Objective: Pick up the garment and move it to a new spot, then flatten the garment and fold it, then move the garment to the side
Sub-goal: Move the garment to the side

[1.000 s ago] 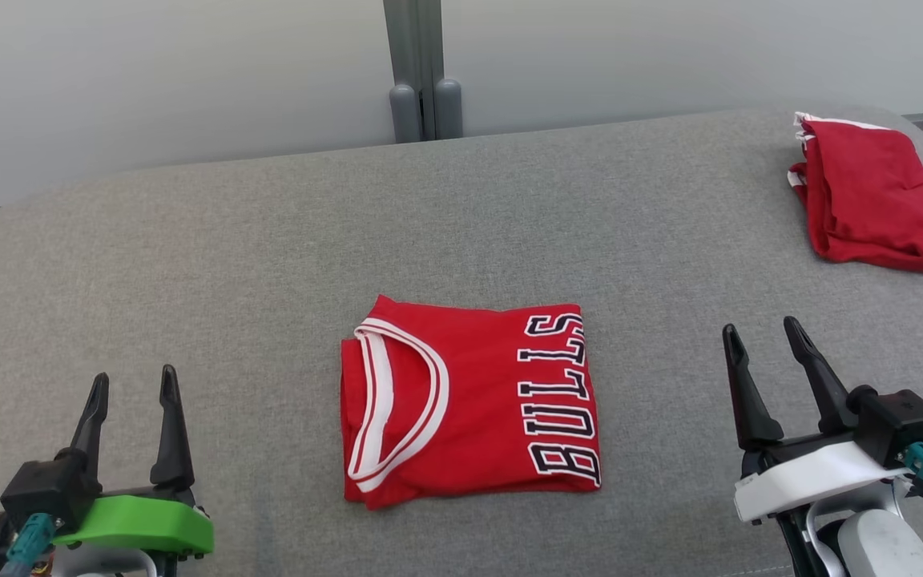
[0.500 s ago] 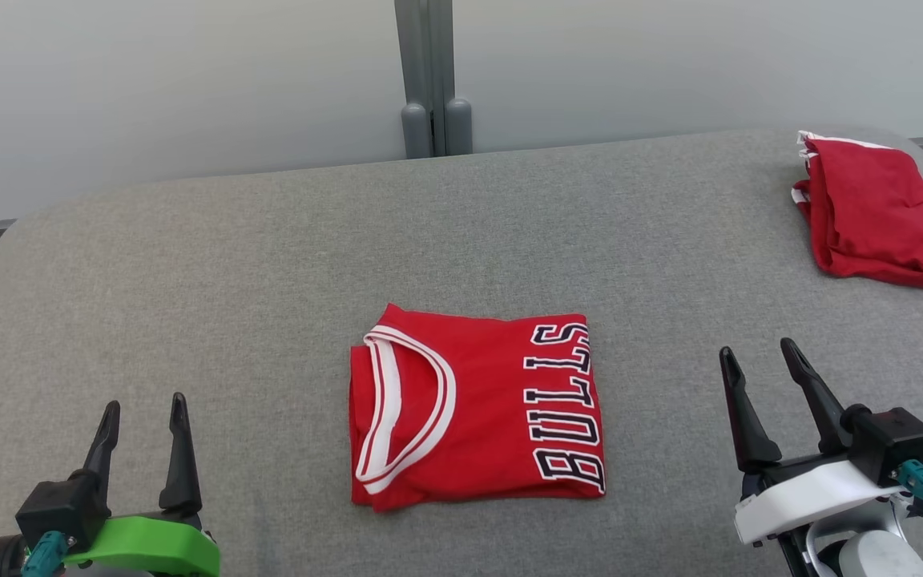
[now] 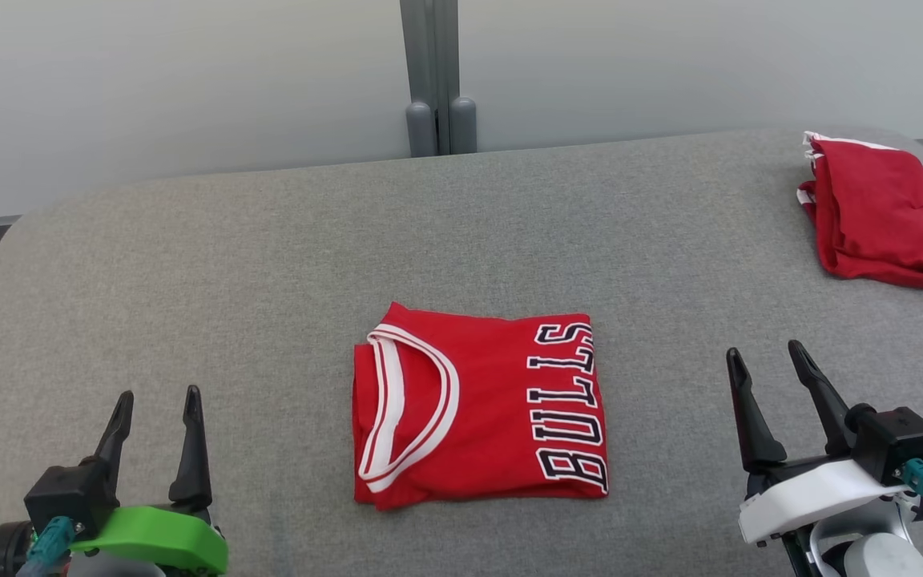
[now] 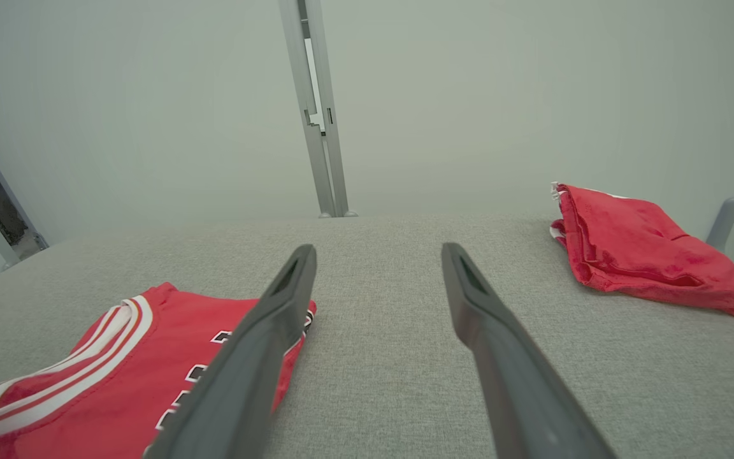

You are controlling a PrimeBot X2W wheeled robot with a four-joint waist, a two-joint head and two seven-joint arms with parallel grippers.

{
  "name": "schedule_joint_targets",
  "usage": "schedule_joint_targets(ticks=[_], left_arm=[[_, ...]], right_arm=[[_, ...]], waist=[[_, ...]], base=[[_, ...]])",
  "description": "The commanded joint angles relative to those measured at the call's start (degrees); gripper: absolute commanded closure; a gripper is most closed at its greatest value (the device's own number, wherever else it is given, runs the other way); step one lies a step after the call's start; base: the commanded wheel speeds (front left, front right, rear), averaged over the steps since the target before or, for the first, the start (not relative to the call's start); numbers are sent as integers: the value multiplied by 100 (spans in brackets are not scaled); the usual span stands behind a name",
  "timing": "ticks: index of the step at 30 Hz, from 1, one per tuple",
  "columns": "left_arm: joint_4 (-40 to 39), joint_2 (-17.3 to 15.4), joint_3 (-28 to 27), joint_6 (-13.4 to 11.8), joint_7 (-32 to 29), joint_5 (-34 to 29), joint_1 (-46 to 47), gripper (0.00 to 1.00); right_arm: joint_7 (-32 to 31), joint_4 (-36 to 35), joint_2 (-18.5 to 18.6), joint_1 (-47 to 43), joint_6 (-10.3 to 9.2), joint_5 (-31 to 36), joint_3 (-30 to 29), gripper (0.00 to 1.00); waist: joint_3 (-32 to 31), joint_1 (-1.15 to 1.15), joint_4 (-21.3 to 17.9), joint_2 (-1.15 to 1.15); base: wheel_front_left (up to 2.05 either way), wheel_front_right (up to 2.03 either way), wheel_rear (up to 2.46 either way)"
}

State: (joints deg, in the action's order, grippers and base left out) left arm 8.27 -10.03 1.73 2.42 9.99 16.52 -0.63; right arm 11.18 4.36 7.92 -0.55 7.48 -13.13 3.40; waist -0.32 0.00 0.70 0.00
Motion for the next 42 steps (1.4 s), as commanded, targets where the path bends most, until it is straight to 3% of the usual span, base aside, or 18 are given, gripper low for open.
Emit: schedule_joint_targets(ticks=[1,13,32,42], left_arm=[[-60,-53,-6,-24,-60,12,-71,0],[-344,-136,7,-52,-480,182,60,0],[-464,-194,63,-148,-501,223,6,0],[-411,-185,129,-183,-426,197,108,0]], right_arm=[[-9,-19,-15,-51,1,48,-21,0],[-59,-42,-68,-19,1,116,-65,0],[-102,58,-119,-56,1,138,-25,0],[-230,515,-95,544,1,160,593,0]], waist=[[0,0,6,0],[8,0,36,0],[-5,0,46,0],[104,0,135,0]], base=[[0,0,0],[0,0,0],[0,0,0],[0,0,0]])
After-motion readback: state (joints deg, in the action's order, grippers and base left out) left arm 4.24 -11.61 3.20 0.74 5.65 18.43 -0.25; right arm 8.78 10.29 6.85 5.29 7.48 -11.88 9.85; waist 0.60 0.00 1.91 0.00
